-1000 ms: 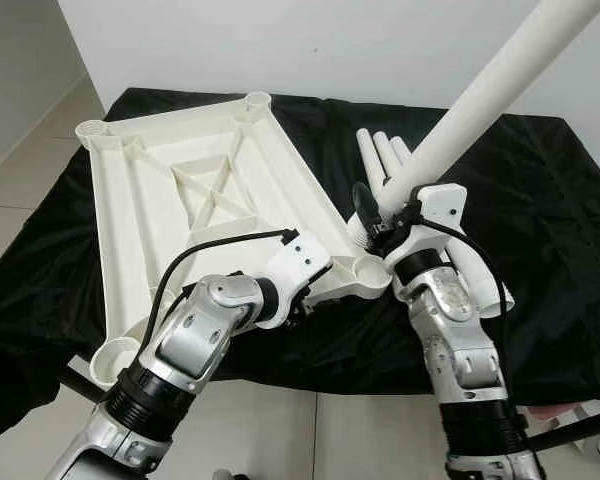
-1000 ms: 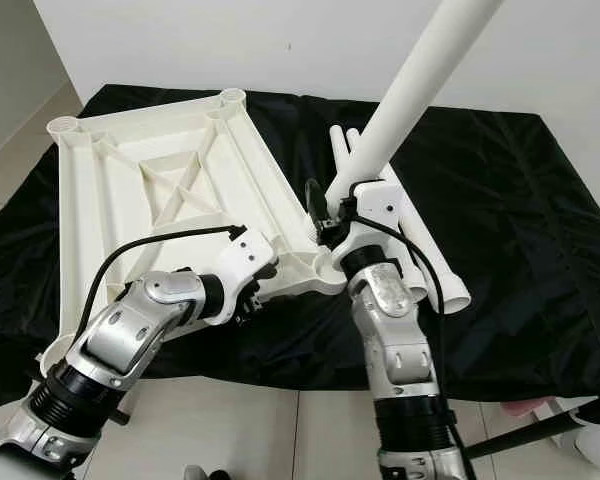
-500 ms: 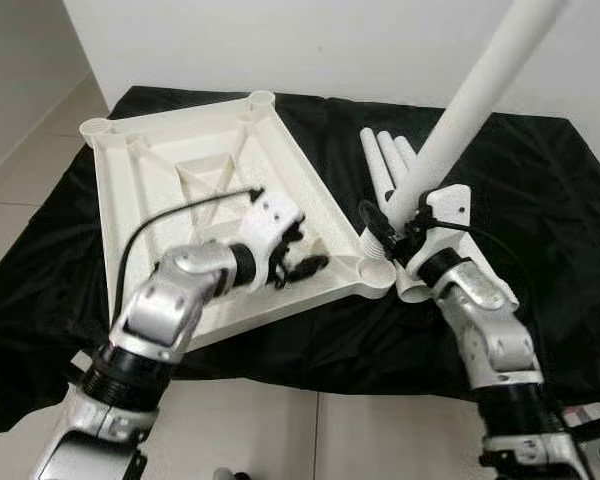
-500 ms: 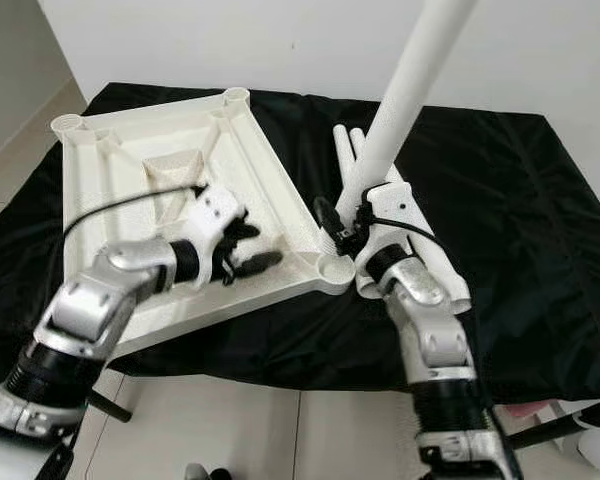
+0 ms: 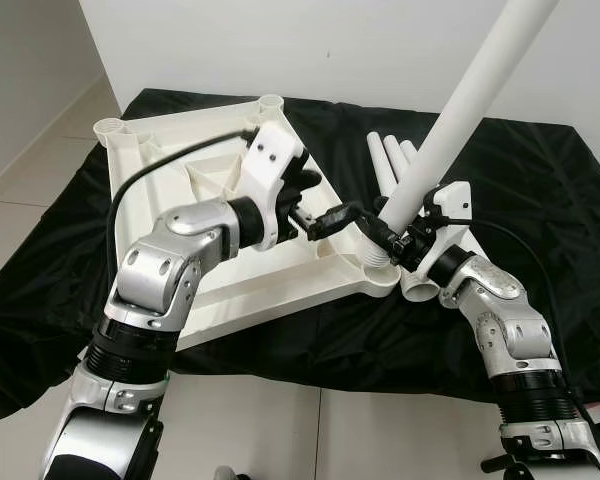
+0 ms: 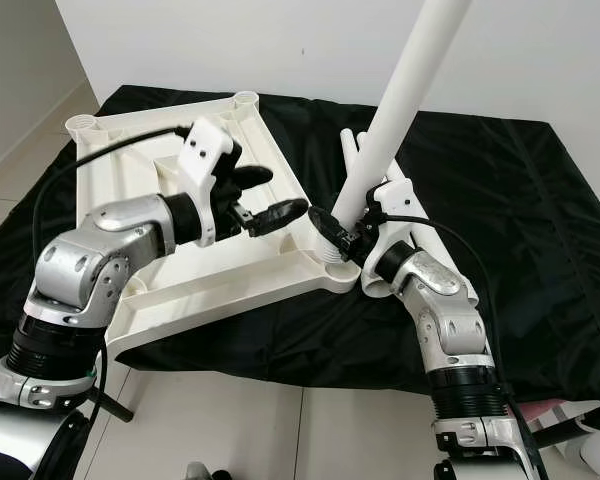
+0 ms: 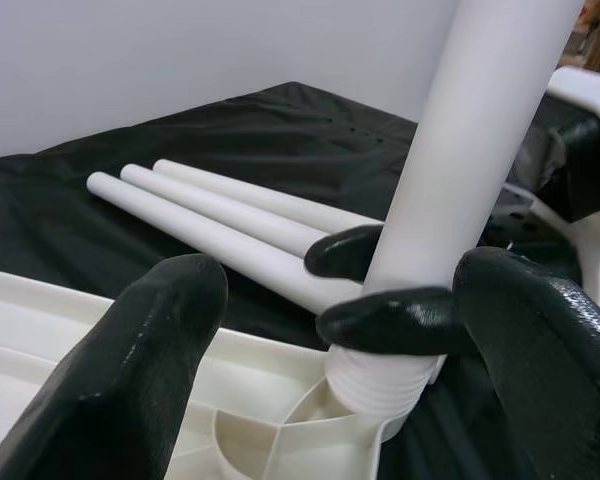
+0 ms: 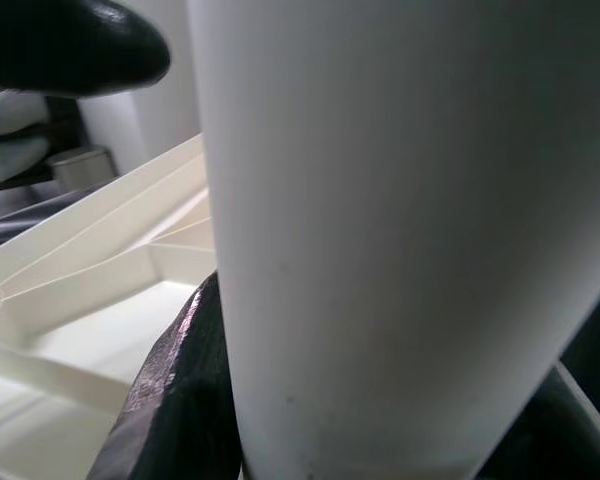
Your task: Building children table
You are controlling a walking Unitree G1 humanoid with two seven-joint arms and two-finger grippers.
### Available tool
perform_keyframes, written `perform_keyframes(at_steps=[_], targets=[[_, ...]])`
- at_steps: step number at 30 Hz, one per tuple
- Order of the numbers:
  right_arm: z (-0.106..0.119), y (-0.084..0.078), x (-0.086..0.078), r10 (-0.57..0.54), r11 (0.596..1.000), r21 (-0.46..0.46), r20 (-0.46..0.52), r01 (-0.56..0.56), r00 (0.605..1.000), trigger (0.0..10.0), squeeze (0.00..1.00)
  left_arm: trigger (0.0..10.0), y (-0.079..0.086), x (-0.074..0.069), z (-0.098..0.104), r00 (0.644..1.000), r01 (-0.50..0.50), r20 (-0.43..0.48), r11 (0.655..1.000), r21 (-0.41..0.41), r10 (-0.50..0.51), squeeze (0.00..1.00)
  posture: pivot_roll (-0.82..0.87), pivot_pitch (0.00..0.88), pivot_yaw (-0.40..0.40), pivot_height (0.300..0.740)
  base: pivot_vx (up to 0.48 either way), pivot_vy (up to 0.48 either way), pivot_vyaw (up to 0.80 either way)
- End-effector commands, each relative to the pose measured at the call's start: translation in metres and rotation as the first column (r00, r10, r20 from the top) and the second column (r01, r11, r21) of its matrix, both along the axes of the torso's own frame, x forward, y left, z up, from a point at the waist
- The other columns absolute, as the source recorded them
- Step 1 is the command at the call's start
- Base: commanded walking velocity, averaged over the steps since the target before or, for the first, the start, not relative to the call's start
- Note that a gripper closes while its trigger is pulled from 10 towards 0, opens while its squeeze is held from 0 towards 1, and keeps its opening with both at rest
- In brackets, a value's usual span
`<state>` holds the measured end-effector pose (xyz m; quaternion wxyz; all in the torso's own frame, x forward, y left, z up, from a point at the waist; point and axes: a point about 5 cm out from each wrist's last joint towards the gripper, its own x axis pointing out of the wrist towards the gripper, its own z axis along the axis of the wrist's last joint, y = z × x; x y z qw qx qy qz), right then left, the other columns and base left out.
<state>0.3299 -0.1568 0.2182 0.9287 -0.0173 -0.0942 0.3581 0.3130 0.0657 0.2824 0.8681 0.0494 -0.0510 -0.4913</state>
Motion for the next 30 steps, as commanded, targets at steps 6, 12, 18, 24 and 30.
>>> perform_keyframes(at_steps=[6,12,18,24,30], targets=[[0.000,0.001,-0.002,0.089,0.996,-0.030,-0.015,-0.089,0.996,10.0,0.00,10.0,-0.006,-0.007,0.020,0.989,0.147,0.013,0.988,-0.049,-0.146,0.00,-0.06,0.079,0.003,0.740,0.000,0.000,0.00],[-0.004,0.002,-0.004,0.139,0.989,-0.046,-0.042,-0.141,0.989,10.0,0.00,10.0,-0.013,-0.010,0.025,0.979,0.202,0.002,0.976,-0.081,-0.203,0.00,-0.07,0.080,0.004,0.740,0.000,0.000,0.00],[-0.005,0.002,-0.004,0.153,0.986,-0.057,-0.050,-0.155,0.987,10.0,0.00,10.0,-0.018,-0.012,0.028,0.974,0.226,0.002,0.970,-0.092,-0.226,0.00,-0.07,0.079,0.002,0.740,0.000,0.000,0.00],[-0.004,0.002,-0.001,0.191,0.977,-0.080,-0.064,-0.196,0.980,10.0,0.00,10.0,-0.028,-0.018,0.028,0.957,0.291,0.023,0.956,-0.034,-0.290,0.00,-0.06,0.078,-0.004,0.740,0.000,0.000,0.00],[-0.002,0.002,-0.001,0.208,0.973,-0.086,-0.063,-0.213,0.976,10.0,0.00,10.0,-0.030,-0.016,0.023,0.958,0.283,0.029,0.959,0.020,-0.284,0.00,-0.06,0.076,-0.005,0.740,0.000,0.000,0.00]])
